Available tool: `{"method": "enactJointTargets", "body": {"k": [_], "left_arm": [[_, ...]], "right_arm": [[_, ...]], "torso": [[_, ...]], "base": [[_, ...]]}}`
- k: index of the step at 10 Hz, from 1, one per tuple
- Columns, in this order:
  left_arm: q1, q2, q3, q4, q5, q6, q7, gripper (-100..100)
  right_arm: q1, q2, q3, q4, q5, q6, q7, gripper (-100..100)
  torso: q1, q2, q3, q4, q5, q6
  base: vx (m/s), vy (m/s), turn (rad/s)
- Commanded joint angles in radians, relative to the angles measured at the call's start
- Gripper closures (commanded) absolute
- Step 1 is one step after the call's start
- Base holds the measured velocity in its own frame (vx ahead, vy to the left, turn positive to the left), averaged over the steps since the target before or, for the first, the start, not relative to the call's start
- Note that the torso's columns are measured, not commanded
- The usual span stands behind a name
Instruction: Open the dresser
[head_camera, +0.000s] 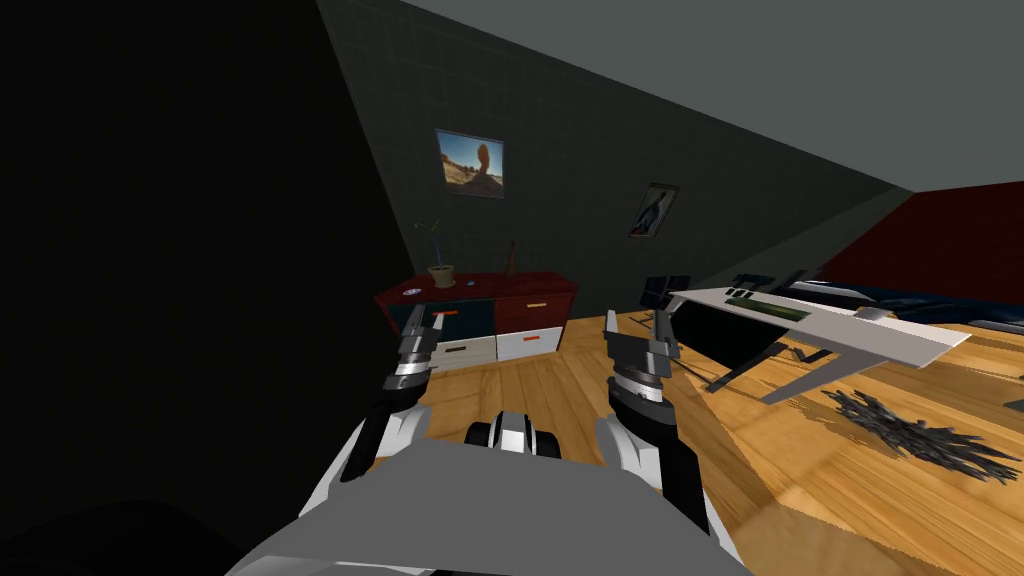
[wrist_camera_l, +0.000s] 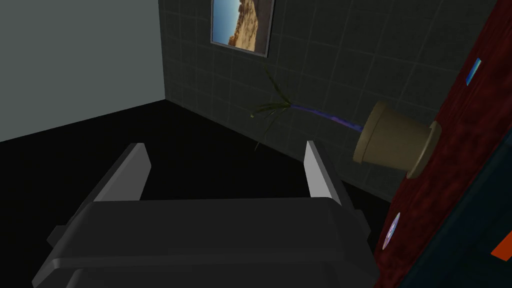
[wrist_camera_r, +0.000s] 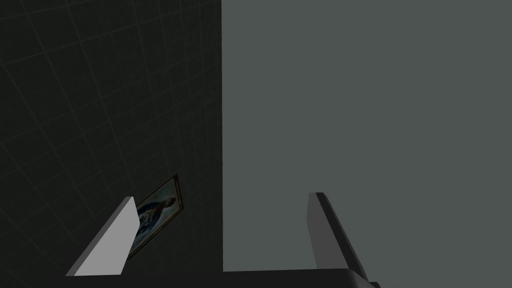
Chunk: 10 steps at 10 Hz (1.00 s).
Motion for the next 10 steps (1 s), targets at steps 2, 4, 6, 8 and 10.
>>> {"method": "enactJointTargets", "body": {"k": [2,4,6,8,10], "left_arm": [[-0.014,0.056,0.006,0.065,-0.003,-0.008,-0.005,-100],[-0.027,0.072,0.01,0.114,-0.005,-0.014,-0.009,-100],[-0.04,0.082,0.015,0.166,-0.007,-0.02,-0.013,-100],[-0.054,0.087,0.02,0.22,-0.01,-0.027,-0.018,-100],[-0.068,0.09,0.025,0.272,-0.012,-0.033,-0.022,-100]], "right_arm": [[0.0,0.0,0.0,0.0,0.0,0.0,0.0,0],[0.0,0.0,0.0,0.0,0.0,0.0,0.0,0],[0.0,0.0,0.0,0.0,0.0,0.0,0.0,0],[0.0,0.0,0.0,0.0,0.0,0.0,0.0,0],[0.0,0.0,0.0,0.0,0.0,0.0,0.0,0]], "torso": [[0.001,0.002,0.0,0.001,0.0,0.0],[0.001,0.003,0.0,0.002,0.0,0.0],[0.001,0.003,0.0,0.002,0.0,0.0],[0.002,0.004,0.001,0.002,0.001,0.0],[0.002,0.003,0.0,0.002,0.0,0.0]], "base": [[0.102,-0.087,0.008],[0.116,-0.121,0.01],[0.13,-0.124,0.011],[0.114,-0.138,0.01],[0.141,-0.149,0.013]]}}
